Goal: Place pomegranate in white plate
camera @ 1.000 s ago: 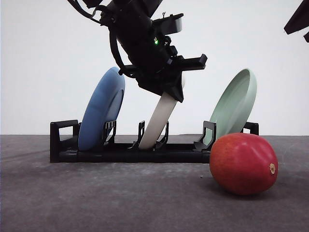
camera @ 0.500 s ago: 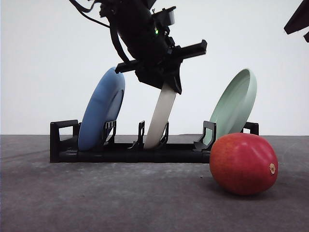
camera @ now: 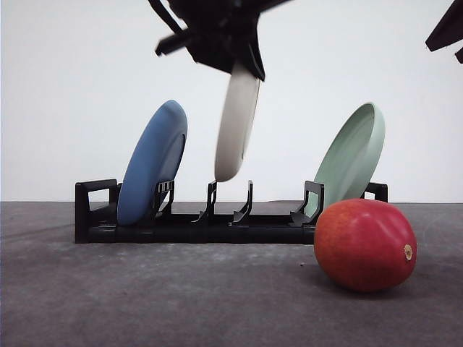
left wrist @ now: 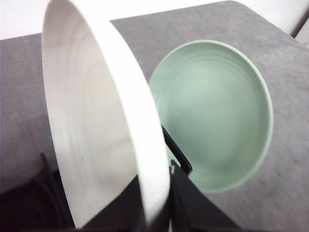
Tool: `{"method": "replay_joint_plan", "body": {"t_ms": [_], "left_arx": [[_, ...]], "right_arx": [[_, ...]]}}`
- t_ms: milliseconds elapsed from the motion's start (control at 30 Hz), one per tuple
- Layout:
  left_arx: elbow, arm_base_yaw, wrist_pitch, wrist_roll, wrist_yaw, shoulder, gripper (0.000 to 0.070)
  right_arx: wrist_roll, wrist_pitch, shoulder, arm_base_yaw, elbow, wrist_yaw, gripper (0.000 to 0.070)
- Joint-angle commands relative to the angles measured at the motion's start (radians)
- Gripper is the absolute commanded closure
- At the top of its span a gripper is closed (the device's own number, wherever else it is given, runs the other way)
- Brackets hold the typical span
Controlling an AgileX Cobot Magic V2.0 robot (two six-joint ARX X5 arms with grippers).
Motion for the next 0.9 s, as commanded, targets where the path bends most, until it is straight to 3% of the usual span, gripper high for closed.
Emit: {"method": "replay_joint_plan", "body": {"t_ms": [0, 167, 367, 733, 867], "left_arx": [[0.028, -0.015, -0.025, 0.007, 0.039, -0.027, 0.069], [0.018, -0.052, -0.145, 0.034, 0.067, -0.106, 0.069], [-0.084, -0.112, -0.112, 0.017, 0.051, -0.232, 0.069], [-0.412, -0.225, 0.044, 0.013, -0.128, -0.507, 0.069], [-0.503, -0.265, 0.033, 0.06, -0.19, -0.583, 0.069]], "right_arx": [[-0.003, 0.011, 0.003, 0.006, 0.016, -0.001, 0.0361], [-0.003, 0.011, 0.003, 0.006, 0.016, -0.001, 0.0361], [0.005, 0.01, 0.003, 0.006, 0.016, -0.001, 0.0361], [0.005, 0.01, 0.003, 0.006, 0.016, 0.0, 0.0361], [0.005, 0.01, 0.003, 0.006, 0.016, 0.0, 0.0361]]}}
